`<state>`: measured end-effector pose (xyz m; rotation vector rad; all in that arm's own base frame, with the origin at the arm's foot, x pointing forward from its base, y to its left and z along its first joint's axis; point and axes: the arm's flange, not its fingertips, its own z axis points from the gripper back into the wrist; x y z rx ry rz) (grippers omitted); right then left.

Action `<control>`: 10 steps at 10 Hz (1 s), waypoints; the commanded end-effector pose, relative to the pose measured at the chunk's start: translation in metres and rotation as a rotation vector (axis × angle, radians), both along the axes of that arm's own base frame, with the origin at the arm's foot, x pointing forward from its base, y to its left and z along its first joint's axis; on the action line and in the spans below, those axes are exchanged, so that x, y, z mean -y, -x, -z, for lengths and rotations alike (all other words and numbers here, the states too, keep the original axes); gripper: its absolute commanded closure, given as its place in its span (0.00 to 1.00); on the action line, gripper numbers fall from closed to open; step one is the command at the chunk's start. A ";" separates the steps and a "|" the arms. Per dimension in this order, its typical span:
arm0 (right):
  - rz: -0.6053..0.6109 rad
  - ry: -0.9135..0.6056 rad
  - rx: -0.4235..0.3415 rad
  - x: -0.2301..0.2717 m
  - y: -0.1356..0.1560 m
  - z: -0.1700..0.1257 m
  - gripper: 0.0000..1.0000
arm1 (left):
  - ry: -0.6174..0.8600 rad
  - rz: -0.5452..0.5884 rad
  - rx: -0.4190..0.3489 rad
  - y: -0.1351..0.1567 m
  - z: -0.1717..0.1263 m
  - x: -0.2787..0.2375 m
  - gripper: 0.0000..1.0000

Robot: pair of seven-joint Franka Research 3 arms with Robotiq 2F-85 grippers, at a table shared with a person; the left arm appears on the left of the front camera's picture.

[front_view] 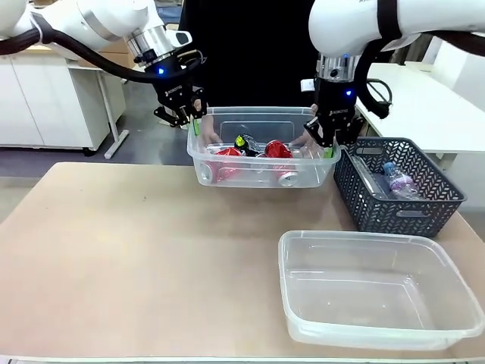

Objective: Sort the waste into each basket.
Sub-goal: Offer the picked Organizing box to the human, then release the Organizing box you were holding.

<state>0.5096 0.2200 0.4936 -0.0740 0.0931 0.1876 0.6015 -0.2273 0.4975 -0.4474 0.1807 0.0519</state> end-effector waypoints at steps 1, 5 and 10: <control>-0.009 0.001 -0.001 -0.004 0.002 0.000 0.95 | 0.020 0.001 0.026 -0.002 -0.005 0.002 0.93; -0.009 0.001 -0.001 -0.004 0.002 0.000 0.95 | 0.020 0.001 0.026 -0.002 -0.005 0.002 0.93; -0.003 0.004 0.011 0.001 0.004 0.003 0.01 | -0.007 0.026 0.006 0.005 0.001 0.004 0.35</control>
